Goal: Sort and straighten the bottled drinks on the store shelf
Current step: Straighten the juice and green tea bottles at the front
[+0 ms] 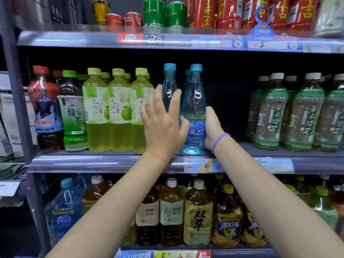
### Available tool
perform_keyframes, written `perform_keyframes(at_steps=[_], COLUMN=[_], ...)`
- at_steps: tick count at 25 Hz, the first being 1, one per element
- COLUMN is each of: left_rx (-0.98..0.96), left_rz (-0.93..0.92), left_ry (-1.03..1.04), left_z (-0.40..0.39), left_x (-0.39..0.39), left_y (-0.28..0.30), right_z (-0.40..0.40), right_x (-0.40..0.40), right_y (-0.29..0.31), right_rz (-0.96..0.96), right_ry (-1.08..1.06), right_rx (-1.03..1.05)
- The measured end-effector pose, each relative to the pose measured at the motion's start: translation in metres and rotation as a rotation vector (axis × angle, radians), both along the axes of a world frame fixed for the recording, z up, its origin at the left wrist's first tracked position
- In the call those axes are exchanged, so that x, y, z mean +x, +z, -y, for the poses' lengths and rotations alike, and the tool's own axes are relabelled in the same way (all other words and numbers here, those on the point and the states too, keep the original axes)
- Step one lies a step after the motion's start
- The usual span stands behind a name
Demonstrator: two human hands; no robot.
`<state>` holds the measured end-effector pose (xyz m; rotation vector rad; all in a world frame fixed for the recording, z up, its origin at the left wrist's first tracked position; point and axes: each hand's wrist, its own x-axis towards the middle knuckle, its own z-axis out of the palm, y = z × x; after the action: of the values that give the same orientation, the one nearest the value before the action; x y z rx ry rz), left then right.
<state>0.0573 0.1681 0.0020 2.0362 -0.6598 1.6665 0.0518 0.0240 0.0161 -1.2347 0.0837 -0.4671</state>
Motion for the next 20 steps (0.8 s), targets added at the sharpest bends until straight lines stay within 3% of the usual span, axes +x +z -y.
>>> perform_keyframes(at_steps=[4,7,11,17,20], left_rx=[0.045,0.112,0.171,0.133,0.037], left_rz=[-0.061,-0.116,-0.039,0.038,0.053], left_ry=[0.135,0.259,0.314,0.296,0.194], left_z=[0.011,0.015,0.006,0.001,0.009], left_x=[0.011,0.012,0.017,0.026,0.018], left_y=[0.050,0.055,0.054,0.053,0.043], right_z=[-0.001,-0.002,-0.003,-0.012,-0.010], right_x=[0.000,0.002,0.001,0.003,-0.001], right_y=[-0.001,-0.001,-0.001,-0.002,-0.003], right_rz=[0.035,0.016,-0.018,-0.047,-0.085], right_ry=[-0.086,-0.110,-0.142,-0.191,-0.229], right_rx=[0.045,0.051,0.075,0.071,-0.028])
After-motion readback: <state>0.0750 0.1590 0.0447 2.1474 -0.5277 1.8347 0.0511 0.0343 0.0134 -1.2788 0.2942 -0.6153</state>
